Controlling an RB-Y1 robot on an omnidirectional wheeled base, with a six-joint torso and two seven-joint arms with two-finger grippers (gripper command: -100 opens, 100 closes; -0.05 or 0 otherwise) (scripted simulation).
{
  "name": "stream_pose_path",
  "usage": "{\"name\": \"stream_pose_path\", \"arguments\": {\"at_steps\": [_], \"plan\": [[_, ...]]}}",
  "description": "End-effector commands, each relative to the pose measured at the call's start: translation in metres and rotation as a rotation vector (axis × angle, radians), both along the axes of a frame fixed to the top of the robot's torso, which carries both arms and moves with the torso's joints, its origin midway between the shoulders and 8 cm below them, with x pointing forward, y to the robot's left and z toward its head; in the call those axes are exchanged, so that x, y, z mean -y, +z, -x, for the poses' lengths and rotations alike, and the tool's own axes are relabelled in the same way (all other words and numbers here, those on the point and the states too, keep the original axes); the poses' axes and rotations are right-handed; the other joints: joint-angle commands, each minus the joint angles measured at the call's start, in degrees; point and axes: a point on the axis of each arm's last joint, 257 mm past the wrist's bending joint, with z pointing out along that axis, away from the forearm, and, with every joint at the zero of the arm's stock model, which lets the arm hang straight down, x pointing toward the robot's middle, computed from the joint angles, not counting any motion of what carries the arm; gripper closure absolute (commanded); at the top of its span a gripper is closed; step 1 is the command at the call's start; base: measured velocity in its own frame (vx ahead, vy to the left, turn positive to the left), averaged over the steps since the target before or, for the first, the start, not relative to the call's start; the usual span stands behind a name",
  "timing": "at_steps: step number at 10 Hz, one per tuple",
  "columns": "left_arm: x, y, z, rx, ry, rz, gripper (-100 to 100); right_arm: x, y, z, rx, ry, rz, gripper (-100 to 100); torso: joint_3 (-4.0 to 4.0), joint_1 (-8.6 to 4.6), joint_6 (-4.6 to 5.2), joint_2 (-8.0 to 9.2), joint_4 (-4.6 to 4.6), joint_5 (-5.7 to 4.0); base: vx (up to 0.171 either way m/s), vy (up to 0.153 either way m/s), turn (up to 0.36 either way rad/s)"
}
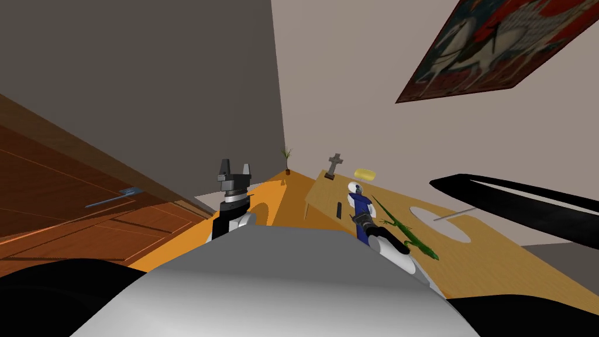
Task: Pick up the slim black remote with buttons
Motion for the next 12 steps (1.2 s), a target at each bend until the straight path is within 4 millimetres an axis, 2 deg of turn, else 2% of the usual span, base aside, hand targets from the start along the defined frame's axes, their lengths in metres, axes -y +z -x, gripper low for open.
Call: {"name": "stream_pose_path", "arguments": {"at_steps": [1, 2, 3, 4, 5, 6, 7, 8, 9, 12], "plan": [[0.0, 0.0, 0.0, 0.0, 0.0, 0.0, 0, 0.014, -0.022, 0.019, -0.056, -0.059, -0.071, -100, 0.0, 0.0, 0.0, 0.0, 0.0, 0.0, 0.028, 0.013, 0.19], [0.0, 0.0, 0.0, 0.0, 0.0, 0.0, 0, 0.013, -0.024, 0.021, -0.067, -0.059, -0.076, -100, -0.01, 0.0, -0.04, -0.03, 0.0, 0.0, 0.028, 0.011, 0.12], [0.0, 0.0, 0.0, 0.0, 0.0, 0.0, 0, 0.026, -0.041, 0.039, -0.109, -0.119, -0.142, -100, -0.02, 0.01, -0.01, -0.03, -0.01, 0.0, 0.038, 0.027, 0.193], [0.0, 0.0, 0.0, 0.0, 0.0, 0.0, 0, 0.026, -0.044, 0.041, -0.12, -0.121, -0.147, -100, -0.03, 0.03, -0.03, -0.06, -0.01, 0.01, 0.034, 0.015, 0.105], [0.0, 0.0, 0.0, 0.0, 0.0, 0.0, 0, 0.04, -0.057, 0.059, -0.148, -0.186, -0.204, -100, -0.03, 0.04, 0.0, -0.05, -0.01, 0.0, 0.042, 0.02, 0.169], [0.0, 0.0, 0.0, 0.0, 0.0, 0.0, 0, 0.038, -0.061, 0.062, -0.165, -0.187, -0.215, -100, -0.04, 0.03, -0.03, -0.08, -0.01, 0.01, 0.034, 0.012, 0.113], [0.0, 0.0, 0.0, 0.0, 0.0, 0.0, 0, 0.05, -0.073, 0.08, -0.193, -0.253, -0.276, -100, -0.04, 0.02, -0.01, -0.06, -0.01, 0.01, 0.037, 0.017, 0.208], [0.0, 0.0, 0.0, 0.0, 0.0, 0.0, 0, 0.049, -0.077, 0.084, -0.212, -0.258, -0.287, -100, -0.04, 0.03, -0.03, -0.07, -0.01, 0.0, 0.032, 0.008, 0.11], [0.0, 0.0, 0.0, 0.0, 0.0, 0.0, 0, 0.058, -0.086, 0.1, -0.235, -0.323, -0.35, -100, -0.03, 0.02, 0.0, -0.05, -0.01, 0.0, 0.045, 0.017, 0.209], [0.0, 0.0, 0.0, 0.0, 0.0, 0.0, 0, 0.066, -0.103, 0.128, -0.285, -0.41, -0.426, -100, -0.04, 0.05, -0.03, -0.08, -0.01, 0.01, 0.039, 0.013, 0.132]]}}
